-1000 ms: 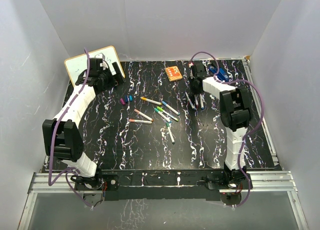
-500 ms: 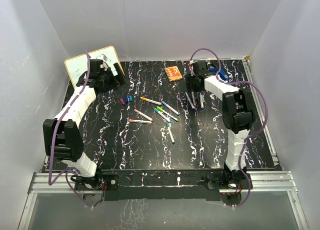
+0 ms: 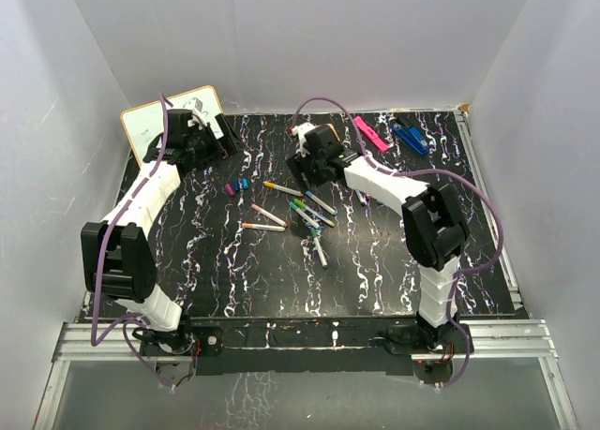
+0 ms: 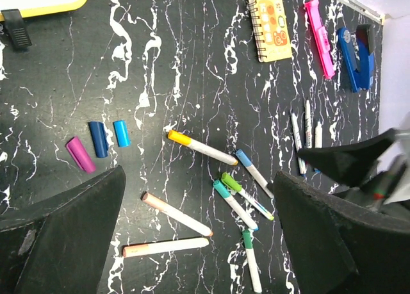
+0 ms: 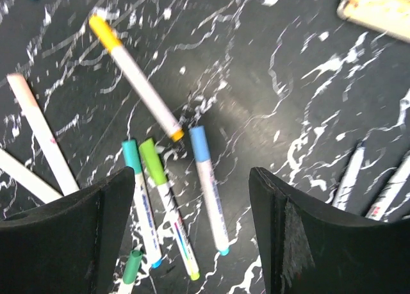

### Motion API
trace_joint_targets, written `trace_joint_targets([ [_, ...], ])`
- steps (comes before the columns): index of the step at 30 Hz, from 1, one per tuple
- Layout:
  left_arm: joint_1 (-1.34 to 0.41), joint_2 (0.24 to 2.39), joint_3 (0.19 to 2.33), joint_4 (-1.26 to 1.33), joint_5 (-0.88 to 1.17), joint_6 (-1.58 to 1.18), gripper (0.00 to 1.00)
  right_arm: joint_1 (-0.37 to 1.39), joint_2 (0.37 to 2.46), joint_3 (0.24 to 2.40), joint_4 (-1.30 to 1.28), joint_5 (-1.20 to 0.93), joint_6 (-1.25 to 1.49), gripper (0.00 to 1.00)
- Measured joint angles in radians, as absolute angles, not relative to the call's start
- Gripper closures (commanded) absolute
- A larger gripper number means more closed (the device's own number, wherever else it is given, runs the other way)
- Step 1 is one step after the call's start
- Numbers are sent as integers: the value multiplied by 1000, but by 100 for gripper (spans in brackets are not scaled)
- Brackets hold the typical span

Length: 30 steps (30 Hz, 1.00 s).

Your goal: Open the pen caps

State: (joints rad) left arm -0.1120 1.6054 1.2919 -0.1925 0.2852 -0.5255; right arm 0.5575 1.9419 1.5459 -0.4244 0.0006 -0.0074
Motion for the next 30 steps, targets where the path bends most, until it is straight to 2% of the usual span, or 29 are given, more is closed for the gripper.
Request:
trace_joint_targets([
  [23,-112,1605,1275,-180,307,-529,1,561,2030,1507,-463,10,-6,46],
  [30,-112,1605,1275,-180,307,-529,1,561,2045,1480,-464,23,-6,53],
])
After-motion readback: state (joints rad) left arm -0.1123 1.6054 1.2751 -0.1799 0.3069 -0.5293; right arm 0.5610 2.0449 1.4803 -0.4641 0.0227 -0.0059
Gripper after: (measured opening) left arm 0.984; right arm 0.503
